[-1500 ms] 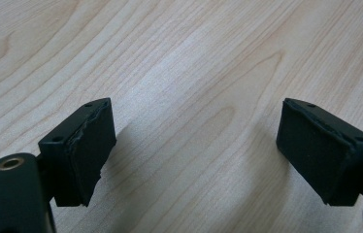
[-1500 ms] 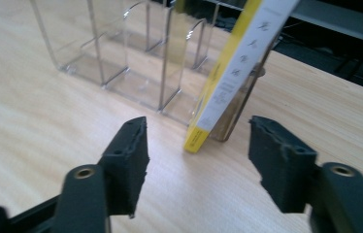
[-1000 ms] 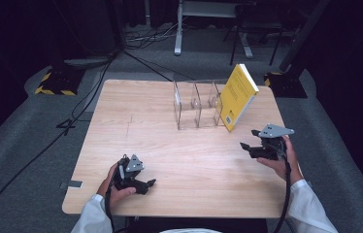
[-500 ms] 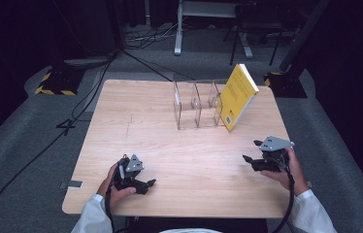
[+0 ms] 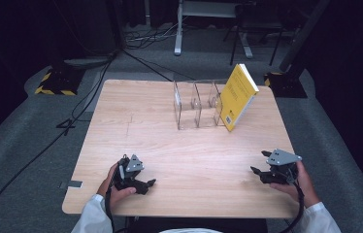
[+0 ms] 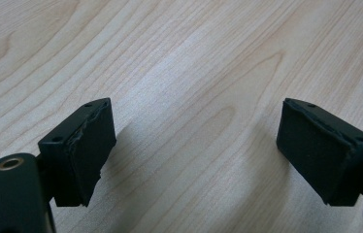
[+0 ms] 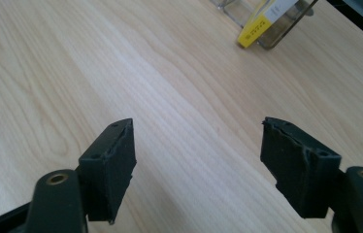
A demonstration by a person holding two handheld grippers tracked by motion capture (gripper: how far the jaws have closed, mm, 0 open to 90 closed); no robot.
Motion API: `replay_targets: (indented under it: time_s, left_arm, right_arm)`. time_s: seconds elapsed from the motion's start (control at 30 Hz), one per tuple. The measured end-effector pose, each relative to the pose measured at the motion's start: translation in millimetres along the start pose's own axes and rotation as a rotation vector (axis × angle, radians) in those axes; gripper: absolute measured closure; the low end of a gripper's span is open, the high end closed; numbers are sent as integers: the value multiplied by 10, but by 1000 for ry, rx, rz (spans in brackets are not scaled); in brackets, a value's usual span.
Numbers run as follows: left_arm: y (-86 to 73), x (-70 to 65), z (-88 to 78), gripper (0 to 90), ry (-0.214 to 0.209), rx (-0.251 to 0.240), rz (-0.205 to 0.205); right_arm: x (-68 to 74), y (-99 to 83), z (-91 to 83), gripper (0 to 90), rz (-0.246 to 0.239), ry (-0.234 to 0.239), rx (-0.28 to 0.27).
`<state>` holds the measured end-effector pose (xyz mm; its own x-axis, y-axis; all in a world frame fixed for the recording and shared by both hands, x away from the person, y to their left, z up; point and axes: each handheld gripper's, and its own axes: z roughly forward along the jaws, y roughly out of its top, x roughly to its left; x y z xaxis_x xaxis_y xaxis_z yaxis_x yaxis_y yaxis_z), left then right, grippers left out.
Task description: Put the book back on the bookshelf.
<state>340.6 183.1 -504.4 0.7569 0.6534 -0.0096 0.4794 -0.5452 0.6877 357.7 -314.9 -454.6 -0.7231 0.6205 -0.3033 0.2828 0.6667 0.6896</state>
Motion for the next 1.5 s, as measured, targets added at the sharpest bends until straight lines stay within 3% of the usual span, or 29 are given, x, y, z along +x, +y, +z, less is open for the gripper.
replay_targets:
  time_s: [0.1,0.47,0.77,0.8,1.13,1.27,1.5]
  left_arm:
    - [0,0,0,146,0,0,0]
    - [0,0,0,146,0,0,0]
    - [0,0,0,146,0,0,0]
    - [0,0,0,146,0,0,0]
    - [5,2,4,142,6,0,-6]
    - [6,3,6,142,9,0,-13]
    - [6,0,10,142,14,-2,-20]
  right_arm:
    - [20,-92,-31,286,-11,-6,16]
    - [56,-396,-123,277,58,-5,24]
    - [21,-643,-179,271,153,8,29]
    - [-7,-706,-199,274,198,11,17]
    - [-73,-897,-198,249,306,0,11]
    - [-114,-952,-195,236,367,28,2]
    - [-124,-957,-190,217,385,28,8]
